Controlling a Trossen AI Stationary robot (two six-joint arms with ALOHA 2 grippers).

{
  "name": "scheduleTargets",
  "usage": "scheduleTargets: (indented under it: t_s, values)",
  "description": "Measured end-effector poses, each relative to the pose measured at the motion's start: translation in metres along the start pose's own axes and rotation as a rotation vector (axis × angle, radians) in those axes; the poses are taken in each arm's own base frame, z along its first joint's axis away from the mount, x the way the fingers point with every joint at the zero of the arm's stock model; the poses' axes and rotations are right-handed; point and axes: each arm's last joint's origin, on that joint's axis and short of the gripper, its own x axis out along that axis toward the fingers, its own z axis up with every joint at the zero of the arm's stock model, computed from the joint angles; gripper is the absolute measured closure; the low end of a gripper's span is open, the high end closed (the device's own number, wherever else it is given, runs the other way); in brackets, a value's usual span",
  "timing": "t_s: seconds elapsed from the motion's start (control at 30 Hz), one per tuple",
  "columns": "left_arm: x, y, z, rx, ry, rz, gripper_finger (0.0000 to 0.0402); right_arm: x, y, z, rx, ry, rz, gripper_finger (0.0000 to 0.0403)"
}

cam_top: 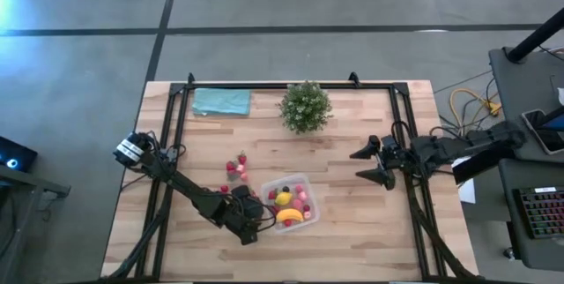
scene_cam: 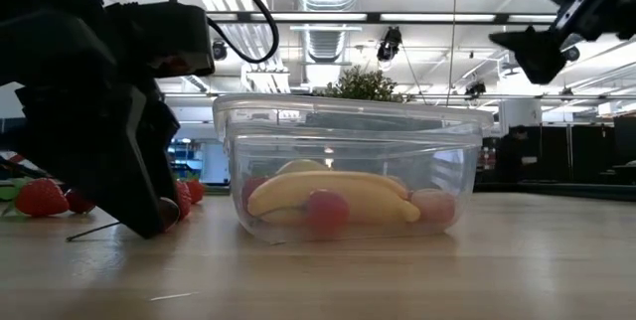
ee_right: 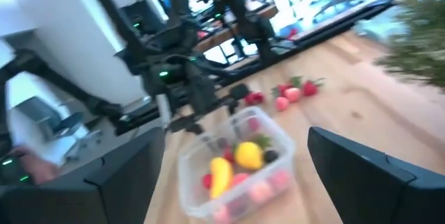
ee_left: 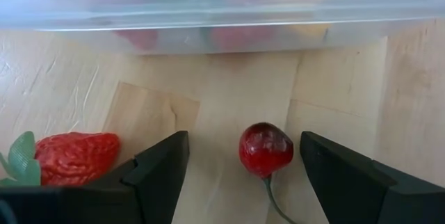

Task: Pick and placing Produce into tupperware
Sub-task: Put the red cherry into the transparent bin

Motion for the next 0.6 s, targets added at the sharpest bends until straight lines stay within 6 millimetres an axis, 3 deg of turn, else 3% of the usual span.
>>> scheduleTargets:
  t_s: [0.37, 0.6]
  values:
    - [0.001, 0.001, 0.001, -0.007, 0.014, -0.011, 0.0141, -0.009, -0.023, 0.0, -0.047, 0.004, -0.151, 0.0057]
    - [0.001, 0.002, 0.001, -0.006, 0.021, -0.009, 0.0202, -0.009, -0.026, -0.003, -0.031, 0.018, -0.15, 0.0053]
